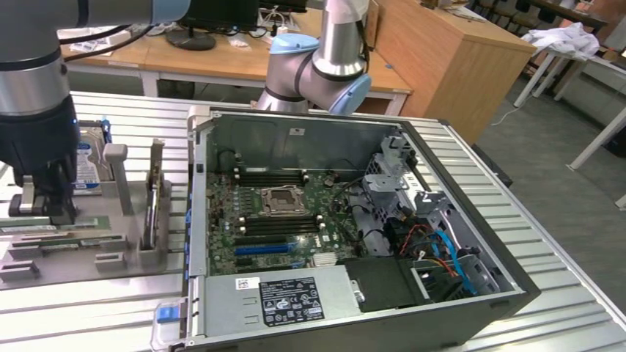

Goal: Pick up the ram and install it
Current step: 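Pick up the ram and move it above insertion slot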

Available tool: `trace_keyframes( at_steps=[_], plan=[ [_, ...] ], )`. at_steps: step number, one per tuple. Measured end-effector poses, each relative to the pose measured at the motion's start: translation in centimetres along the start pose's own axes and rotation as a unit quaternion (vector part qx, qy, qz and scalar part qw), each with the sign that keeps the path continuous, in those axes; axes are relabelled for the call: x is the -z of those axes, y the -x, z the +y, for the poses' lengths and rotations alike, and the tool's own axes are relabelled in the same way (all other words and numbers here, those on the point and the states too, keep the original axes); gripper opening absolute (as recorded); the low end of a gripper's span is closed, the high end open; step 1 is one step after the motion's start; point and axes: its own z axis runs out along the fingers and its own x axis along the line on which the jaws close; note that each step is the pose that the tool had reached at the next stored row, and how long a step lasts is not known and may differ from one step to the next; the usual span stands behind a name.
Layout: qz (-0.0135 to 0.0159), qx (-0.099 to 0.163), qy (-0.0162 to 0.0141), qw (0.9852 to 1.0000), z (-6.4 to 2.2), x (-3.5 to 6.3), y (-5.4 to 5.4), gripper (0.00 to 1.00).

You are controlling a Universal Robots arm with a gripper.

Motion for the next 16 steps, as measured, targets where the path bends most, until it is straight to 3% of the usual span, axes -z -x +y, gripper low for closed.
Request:
trace_keyframes(
  at_steps=[16],
  plan=[
    [0.0000, -0.001, 0.0000, 1.0000, 0.10, 2.27, 0.1, 0.12]
  ],
)
